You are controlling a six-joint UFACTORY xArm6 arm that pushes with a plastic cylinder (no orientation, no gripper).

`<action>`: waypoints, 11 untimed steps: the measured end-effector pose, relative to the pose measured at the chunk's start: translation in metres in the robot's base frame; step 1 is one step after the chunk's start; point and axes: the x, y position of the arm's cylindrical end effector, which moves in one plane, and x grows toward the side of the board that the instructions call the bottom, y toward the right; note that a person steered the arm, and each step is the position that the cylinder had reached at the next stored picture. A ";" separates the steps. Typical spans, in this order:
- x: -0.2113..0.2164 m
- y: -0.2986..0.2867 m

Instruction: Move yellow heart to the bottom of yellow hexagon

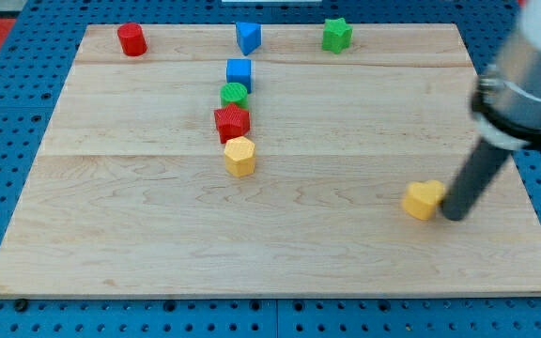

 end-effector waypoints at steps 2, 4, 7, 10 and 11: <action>-0.019 -0.070; -0.027 -0.045; -0.049 -0.089; -0.015 -0.136; -0.014 -0.140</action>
